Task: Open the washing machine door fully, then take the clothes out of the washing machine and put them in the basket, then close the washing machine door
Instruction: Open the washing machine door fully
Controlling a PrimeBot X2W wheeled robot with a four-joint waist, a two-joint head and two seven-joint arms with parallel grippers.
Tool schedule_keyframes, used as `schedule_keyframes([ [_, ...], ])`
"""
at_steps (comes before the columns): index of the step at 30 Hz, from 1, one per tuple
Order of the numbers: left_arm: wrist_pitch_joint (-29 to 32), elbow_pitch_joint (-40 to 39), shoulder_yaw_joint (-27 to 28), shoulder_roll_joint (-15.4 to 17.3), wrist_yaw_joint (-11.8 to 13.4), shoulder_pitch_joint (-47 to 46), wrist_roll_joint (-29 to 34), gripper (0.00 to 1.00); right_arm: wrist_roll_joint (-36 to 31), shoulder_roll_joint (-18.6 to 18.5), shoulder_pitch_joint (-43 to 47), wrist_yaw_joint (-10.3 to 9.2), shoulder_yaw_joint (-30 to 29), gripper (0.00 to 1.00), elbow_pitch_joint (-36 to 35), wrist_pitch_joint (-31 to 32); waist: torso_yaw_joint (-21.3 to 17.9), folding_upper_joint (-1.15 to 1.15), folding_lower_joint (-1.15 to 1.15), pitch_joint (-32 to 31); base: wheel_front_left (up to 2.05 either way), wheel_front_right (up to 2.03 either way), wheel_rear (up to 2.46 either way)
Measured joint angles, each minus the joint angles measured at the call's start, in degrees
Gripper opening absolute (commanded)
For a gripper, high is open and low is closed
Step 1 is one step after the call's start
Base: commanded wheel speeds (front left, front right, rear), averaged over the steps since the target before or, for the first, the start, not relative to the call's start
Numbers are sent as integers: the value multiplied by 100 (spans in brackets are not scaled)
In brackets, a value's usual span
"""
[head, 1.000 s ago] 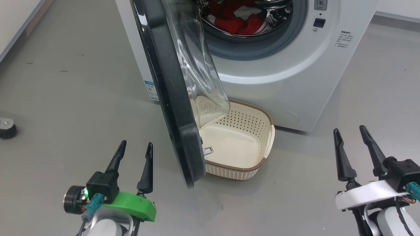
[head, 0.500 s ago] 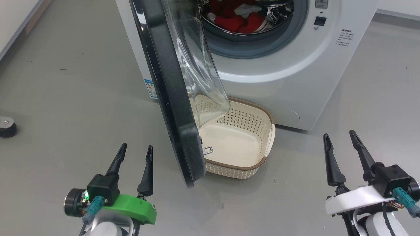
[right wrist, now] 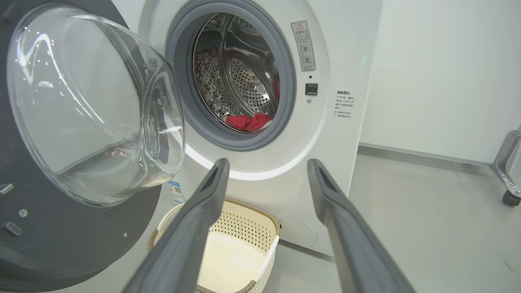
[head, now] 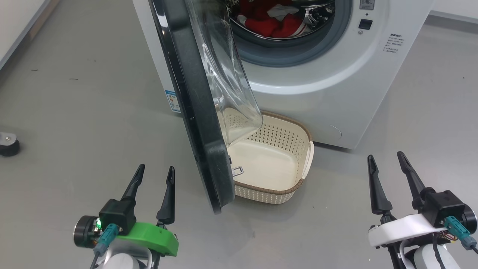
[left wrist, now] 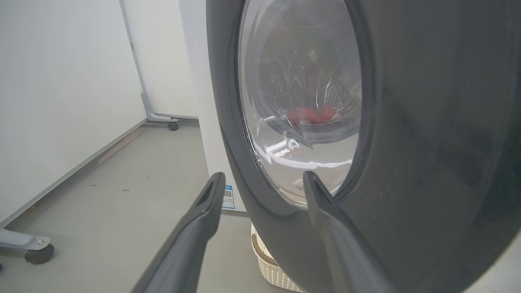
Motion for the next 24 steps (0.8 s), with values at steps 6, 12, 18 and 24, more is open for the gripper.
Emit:
schedule_keyframes([
  [6, 0, 7, -9, 0, 3, 10, 0, 20, -35, 83, 38, 52, -59, 100, 30, 0, 2, 0, 0, -12, 0, 0, 0],
  [12, 0, -8, 13, 0, 9, 38, 1, 0, -79, 129, 49, 103, -146, 100, 75, 0, 14, 0, 0, -30, 0, 0, 0],
  [18, 0, -472, 252, 2, 69, 24, 67, 0, -134, 156, 53, 153, -215, 100, 89, 0, 40, 0, 0, -49, 0, 0, 0],
  [24, 0, -1290, 410, 3, 116, -239, 260, 0, -236, 191, 60, 203, -283, 100, 102, 0, 72, 0, 0, -42, 0, 0, 0],
])
